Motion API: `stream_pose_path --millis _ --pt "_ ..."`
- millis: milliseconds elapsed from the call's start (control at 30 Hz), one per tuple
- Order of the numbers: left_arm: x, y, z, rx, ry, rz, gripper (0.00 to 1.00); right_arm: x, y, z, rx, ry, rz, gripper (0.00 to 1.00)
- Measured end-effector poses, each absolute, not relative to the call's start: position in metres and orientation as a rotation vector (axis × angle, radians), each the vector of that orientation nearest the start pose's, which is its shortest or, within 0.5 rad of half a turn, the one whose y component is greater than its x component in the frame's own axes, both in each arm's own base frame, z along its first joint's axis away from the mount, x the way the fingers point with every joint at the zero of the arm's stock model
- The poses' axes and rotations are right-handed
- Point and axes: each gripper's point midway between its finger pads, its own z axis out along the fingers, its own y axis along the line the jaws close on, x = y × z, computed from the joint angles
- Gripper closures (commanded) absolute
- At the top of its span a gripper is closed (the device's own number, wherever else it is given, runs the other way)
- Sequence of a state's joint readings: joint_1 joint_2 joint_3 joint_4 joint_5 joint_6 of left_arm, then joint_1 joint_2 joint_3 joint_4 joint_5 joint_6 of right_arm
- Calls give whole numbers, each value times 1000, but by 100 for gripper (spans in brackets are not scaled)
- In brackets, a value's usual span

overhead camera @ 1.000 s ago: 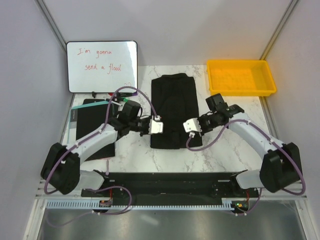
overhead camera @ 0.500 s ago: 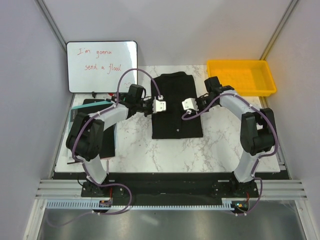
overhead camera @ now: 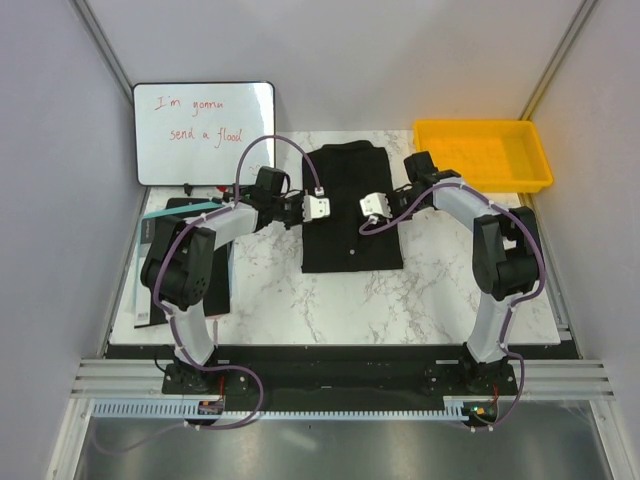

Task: Fold and stack the long sleeve shirts
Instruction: Fold the shirt

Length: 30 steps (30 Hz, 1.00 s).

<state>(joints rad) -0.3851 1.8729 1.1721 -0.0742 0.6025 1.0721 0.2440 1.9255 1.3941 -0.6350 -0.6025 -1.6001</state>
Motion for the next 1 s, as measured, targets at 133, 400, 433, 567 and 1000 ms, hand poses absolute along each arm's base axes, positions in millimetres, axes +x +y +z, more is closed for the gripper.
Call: stream_pose_path --millis 133,400,433,567,1000 --pt "424 -243 74 1663 1444 -314 86 425 173 68 -2021 1365 269 66" --pt "450 -227 98 1511 1553 -281 48 440 153 79 -1887 1540 232 43" --pt "454 -222 106 1468 1577 -280 47 443 148 84 -1856 1568 226 43" --pt "454 -203 142 1302 1656 -293 49 448 125 116 -1618 1736 249 55" --pt "397 -218 153 973 1902 -654 50 398 219 120 -1104 2053 852 79"
